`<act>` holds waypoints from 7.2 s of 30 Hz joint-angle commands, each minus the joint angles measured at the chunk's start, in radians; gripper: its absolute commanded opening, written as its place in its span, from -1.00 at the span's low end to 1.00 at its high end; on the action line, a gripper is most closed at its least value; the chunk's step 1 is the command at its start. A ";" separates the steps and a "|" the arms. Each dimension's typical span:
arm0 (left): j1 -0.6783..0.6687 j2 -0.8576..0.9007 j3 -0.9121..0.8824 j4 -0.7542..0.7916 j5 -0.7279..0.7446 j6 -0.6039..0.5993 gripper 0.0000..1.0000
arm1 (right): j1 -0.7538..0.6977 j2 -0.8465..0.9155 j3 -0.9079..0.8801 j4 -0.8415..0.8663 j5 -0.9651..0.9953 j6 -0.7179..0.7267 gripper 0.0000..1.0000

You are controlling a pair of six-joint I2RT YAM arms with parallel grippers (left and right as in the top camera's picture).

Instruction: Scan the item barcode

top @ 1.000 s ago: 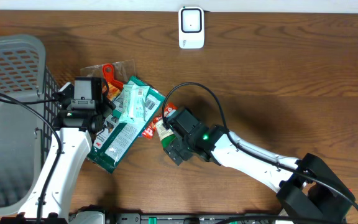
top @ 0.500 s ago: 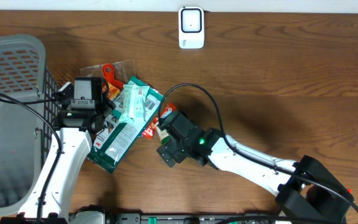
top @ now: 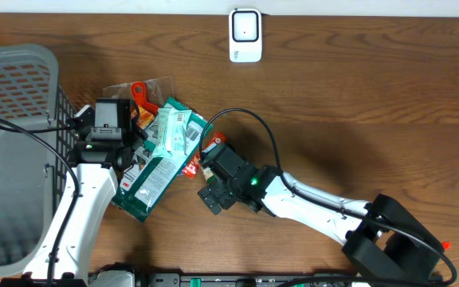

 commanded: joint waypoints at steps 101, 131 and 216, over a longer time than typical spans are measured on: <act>0.006 0.008 -0.007 -0.031 -0.074 -0.059 0.78 | -0.106 0.090 0.137 -0.101 -0.178 -0.389 0.98; 0.006 0.008 -0.007 -0.031 -0.099 -0.059 0.78 | -0.105 0.258 0.313 -0.296 -0.177 -0.390 0.95; 0.006 0.008 -0.007 -0.044 -0.099 -0.059 0.78 | -0.158 0.200 0.315 -0.393 -0.148 -0.418 0.86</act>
